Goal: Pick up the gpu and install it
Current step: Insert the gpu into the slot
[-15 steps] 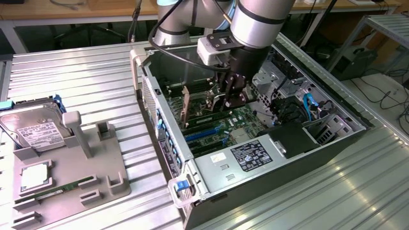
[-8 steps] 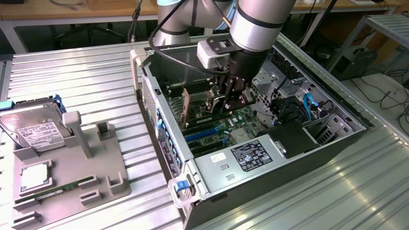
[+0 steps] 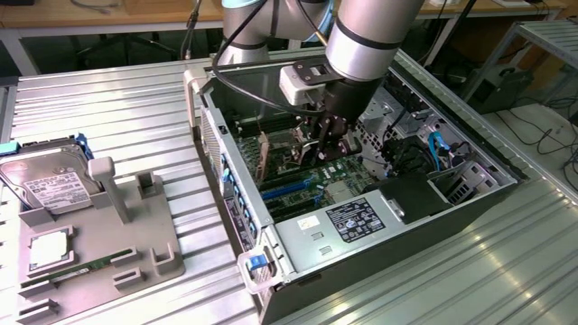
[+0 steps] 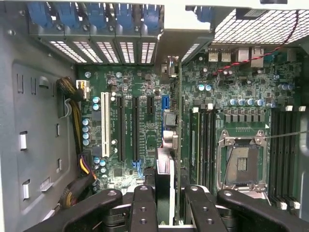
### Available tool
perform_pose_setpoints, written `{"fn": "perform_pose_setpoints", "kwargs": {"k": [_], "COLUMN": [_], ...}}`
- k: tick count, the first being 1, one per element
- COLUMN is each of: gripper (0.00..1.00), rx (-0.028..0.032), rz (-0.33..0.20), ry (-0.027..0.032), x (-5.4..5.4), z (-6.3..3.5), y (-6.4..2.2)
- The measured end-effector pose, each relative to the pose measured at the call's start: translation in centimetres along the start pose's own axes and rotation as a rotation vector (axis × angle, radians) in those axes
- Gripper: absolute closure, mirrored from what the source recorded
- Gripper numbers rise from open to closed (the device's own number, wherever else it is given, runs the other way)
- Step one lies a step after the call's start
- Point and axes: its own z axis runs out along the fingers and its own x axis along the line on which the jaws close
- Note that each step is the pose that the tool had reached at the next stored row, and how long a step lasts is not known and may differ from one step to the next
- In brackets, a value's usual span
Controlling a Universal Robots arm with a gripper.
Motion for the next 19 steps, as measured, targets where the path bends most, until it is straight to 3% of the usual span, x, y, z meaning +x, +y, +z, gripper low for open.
{"fn": "perform_pose_setpoints", "kwargs": {"k": [1,3,4,12,16,19], "gripper": [0.72,0.72,0.72,0.72,0.72,0.72], "rx": [0.0001,0.0001,0.0001,0.0000,-0.0008,-0.0007], "rz": [0.000,0.000,0.000,0.000,0.000,0.001], "ry": [0.0011,0.0110,0.0122,0.0118,0.0129,0.0283], "x": [0.0,0.0,0.0,0.0,-0.3,-0.9], "z": [0.05,0.12,0.13,0.20,0.87,1.25], "y": [-0.03,-0.03,-0.03,0.02,0.01,0.00]}}
